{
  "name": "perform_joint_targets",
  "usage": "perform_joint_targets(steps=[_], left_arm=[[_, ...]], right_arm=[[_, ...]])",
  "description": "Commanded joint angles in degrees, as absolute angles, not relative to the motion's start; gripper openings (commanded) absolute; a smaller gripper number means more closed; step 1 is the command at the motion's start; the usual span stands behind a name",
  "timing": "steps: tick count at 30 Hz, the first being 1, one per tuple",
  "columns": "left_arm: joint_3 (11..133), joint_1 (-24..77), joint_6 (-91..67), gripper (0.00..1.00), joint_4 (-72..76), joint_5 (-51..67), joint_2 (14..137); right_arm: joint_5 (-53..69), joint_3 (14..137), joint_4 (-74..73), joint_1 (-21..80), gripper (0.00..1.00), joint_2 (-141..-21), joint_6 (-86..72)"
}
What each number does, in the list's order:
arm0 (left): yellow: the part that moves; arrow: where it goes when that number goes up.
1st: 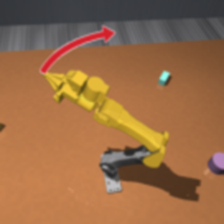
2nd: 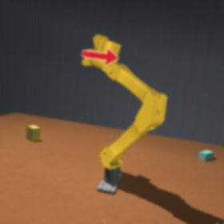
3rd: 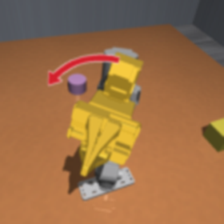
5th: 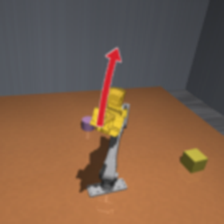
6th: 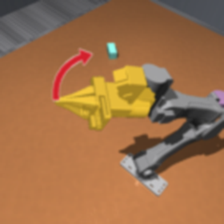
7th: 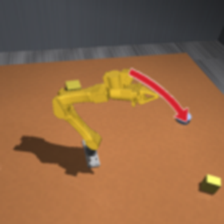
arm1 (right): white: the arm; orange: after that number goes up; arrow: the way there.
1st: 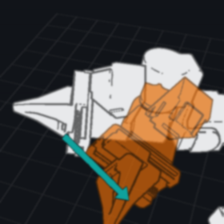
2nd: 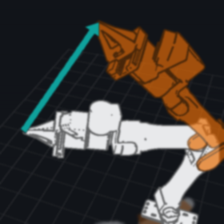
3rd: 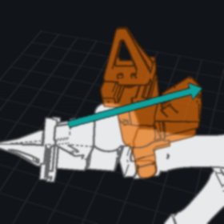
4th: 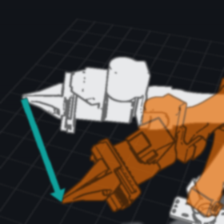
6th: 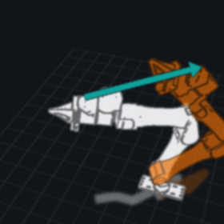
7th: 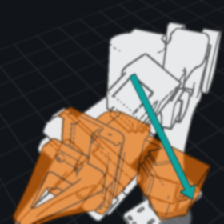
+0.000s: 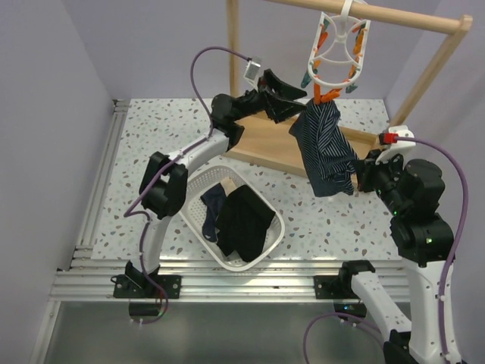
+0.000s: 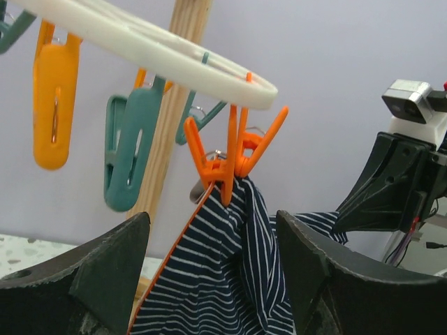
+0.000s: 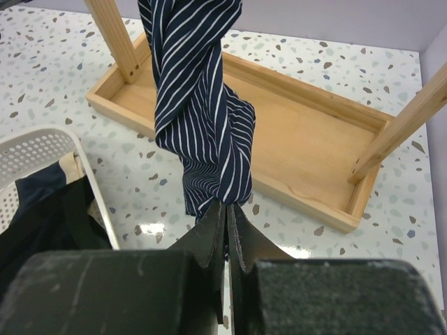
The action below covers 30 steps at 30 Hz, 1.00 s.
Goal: Remove the underwear clipped to the hanger
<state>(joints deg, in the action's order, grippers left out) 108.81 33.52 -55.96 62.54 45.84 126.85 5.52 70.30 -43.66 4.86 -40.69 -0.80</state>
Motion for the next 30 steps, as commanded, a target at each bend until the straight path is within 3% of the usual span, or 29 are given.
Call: perform_joint_targets(steps=[1,12,30], left_arm=[[107.3,33.7,-57.0,0.76,65.8,47.1,123.6],[116.4,35.3,-54.5,0.83,57.8,45.2,127.7],[126.4,36.7,-51.4,0.82,49.4,39.7,132.8]], right_arm=[[5.4,70.0,-41.6,4.8,0.0,-40.1,-0.3],[5.9,69.3,-41.2,4.9,0.0,-39.6,-0.4],[6.6,68.8,-40.4,4.8,0.0,-39.2,-0.3]])
